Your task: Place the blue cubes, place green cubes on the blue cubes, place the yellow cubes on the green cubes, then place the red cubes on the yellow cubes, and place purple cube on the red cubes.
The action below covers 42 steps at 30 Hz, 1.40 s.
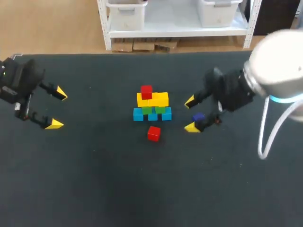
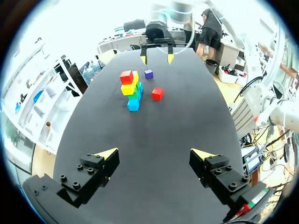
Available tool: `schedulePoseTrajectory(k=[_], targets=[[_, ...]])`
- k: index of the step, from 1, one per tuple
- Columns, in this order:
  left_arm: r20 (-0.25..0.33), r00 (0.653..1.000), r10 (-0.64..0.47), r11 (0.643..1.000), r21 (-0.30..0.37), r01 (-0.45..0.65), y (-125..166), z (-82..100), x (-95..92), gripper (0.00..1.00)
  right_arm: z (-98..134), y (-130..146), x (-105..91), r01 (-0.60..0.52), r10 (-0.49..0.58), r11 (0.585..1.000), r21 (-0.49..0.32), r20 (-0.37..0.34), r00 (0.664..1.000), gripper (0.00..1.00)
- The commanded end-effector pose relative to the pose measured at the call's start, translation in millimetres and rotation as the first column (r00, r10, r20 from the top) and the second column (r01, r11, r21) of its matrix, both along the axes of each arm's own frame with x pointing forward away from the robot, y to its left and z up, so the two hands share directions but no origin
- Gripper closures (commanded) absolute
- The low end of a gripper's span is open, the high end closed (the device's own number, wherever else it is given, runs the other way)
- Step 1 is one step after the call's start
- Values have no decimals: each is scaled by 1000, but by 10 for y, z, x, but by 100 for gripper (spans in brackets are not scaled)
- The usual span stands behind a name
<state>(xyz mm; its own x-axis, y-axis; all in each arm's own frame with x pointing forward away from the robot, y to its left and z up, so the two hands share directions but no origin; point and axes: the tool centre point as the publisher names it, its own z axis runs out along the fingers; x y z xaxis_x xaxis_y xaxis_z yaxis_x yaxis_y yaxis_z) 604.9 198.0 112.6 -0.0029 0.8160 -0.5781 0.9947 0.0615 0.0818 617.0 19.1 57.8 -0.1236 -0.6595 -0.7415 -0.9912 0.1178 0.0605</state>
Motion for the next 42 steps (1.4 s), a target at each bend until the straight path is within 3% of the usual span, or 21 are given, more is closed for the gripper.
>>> schedulePoseTrajectory(k=[1,20,42], targets=[[4,1000,-2,1000,-4,2,8,-12,-3,0,-82,102,-125,154,-151,988,-11,123,981,0],[4,1000,-2,1000,-4,2,8,-12,-3,0,-389,595,-63,69,-69,998,-2,26,997,0],[4,1000,-2,1000,-4,2,8,-12,-3,0,-544,815,15,89,-89,996,-12,-2,996,0]])
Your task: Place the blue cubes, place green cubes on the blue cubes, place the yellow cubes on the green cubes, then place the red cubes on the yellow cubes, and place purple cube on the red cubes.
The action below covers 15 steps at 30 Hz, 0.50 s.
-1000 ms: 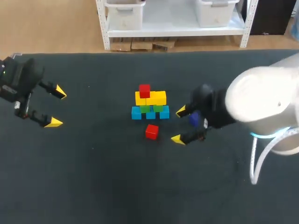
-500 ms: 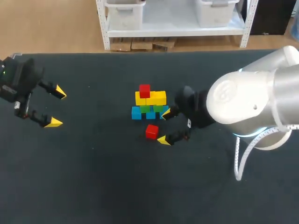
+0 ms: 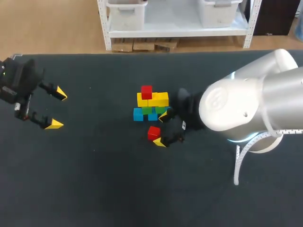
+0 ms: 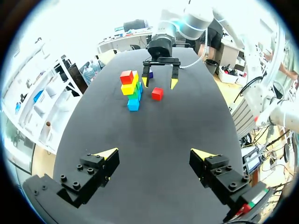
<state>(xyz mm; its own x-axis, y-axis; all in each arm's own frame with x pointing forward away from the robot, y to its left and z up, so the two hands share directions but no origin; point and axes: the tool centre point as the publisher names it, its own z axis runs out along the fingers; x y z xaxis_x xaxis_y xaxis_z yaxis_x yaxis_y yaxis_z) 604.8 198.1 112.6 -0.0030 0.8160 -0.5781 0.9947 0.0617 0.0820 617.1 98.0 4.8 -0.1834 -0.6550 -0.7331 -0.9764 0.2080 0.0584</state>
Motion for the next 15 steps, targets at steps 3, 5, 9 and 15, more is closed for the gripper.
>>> schedulePoseTrajectory(k=[3,5,9,15], targets=[[4,1000,-2,1000,-4,2,8,-12,-2,0,-22,43,11,-5,5,1000,2,-4,1000,2],[4,1000,-2,1000,-4,2,8,-12,-2,0,-28,52,7,-7,7,1000,2,-7,1000,13],[4,1000,-2,1000,-4,2,8,-12,-2,0,-58,70,-4,-8,8,1000,2,-15,1000,32],[4,1000,-2,1000,-4,2,8,-12,-2,0,-89,104,-11,-14,14,1000,1,-24,1000,11]])
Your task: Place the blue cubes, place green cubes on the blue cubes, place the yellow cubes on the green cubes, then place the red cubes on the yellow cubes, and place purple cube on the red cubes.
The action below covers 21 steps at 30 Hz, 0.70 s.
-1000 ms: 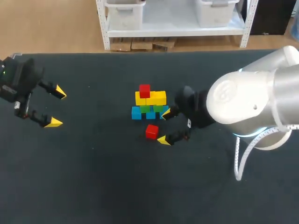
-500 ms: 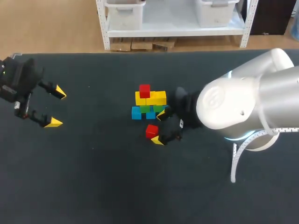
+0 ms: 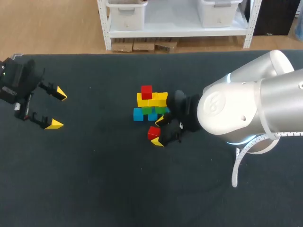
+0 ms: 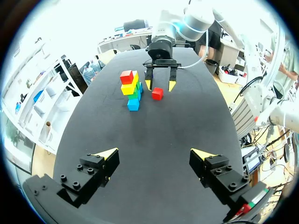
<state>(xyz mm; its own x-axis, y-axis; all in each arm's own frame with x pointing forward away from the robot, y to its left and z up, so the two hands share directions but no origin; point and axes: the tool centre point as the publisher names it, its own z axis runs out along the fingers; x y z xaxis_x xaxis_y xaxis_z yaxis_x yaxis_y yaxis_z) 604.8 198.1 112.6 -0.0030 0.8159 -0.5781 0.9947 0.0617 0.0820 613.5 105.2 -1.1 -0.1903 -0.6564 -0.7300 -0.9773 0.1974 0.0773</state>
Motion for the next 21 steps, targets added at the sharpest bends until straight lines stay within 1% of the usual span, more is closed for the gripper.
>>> schedulePoseTrajectory(k=[1,3,5,6,7,8,10,11,12,13,21], targets=[[4,1000,-2,1000,-4,2,8,-12,-2,0,-36,36,26,-5,5,1000,0,-6,1000,8],[4,1000,-2,1000,-4,2,8,-12,-2,0,-44,44,23,-6,6,1000,0,-7,1000,12],[4,1000,-2,1000,-4,2,8,-12,-2,0,-45,47,18,-7,7,1000,0,-9,1000,23],[4,1000,-2,1000,-4,2,8,-12,-2,0,-42,48,14,-8,8,1000,0,-8,1000,33],[4,1000,-2,1000,-4,2,8,-12,-2,0,-41,49,12,-8,8,1000,0,-7,1000,53],[4,1000,-2,1000,-4,2,8,-12,-2,0,-41,49,12,-8,8,1000,0,-6,1000,57],[4,1000,-2,1000,-4,2,8,-12,-2,0,-39,45,7,-8,8,1000,1,-5,1000,69],[4,1000,-2,1000,-4,2,8,-12,-2,0,-34,42,3,-8,8,1000,1,-4,1000,79],[4,1000,-2,1000,-4,2,8,-12,-2,0,-25,39,0,-8,8,1000,1,-3,1000,91],[4,1000,-2,1000,-4,2,8,-12,-2,0,-15,36,-2,-8,8,1000,1,-1,1000,100],[4,1000,-2,1000,-4,2,8,-12,-2,0,100,-13,-52,-17,17,1000,-11,11,1000,100]])
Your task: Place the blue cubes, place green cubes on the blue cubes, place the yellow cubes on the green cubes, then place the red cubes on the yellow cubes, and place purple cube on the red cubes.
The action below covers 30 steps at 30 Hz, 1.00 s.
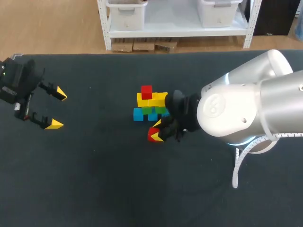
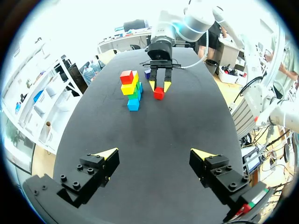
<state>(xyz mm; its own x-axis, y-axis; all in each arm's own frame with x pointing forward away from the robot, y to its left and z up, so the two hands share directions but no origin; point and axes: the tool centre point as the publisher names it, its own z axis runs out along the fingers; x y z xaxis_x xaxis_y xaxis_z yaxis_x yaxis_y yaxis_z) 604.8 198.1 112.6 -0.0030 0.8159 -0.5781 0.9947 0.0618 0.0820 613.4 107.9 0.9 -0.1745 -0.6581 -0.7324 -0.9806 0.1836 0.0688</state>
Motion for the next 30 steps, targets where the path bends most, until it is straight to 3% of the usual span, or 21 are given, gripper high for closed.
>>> schedulePoseTrajectory(k=[1,6,11,15,19,24,30], targets=[[4,1000,-2,1000,-4,2,8,-12,-2,0,96,-46,-62,-4,4,1000,-14,1,1000,100],[4,1000,-2,1000,-4,2,8,-12,-2,0,220,-57,-111,-73,72,997,-23,-33,997,100],[4,1000,-2,1000,-4,2,8,-12,-2,0,507,-106,-134,-208,207,978,-2,-85,975,100],[4,1000,-2,1000,-4,2,8,-12,-2,0,745,-184,-86,-336,334,942,0,-125,934,100],[4,1000,-2,1000,-4,2,8,-12,-2,0,967,-242,-21,-409,402,912,-41,-121,908,100],[4,1000,-2,1000,-4,2,8,-12,-2,0,1108,-266,59,-430,423,900,-74,-98,901,100],[4,1000,-2,1000,-4,2,8,-12,-2,0,1116,-316,225,-365,362,926,-91,-54,931,100]])
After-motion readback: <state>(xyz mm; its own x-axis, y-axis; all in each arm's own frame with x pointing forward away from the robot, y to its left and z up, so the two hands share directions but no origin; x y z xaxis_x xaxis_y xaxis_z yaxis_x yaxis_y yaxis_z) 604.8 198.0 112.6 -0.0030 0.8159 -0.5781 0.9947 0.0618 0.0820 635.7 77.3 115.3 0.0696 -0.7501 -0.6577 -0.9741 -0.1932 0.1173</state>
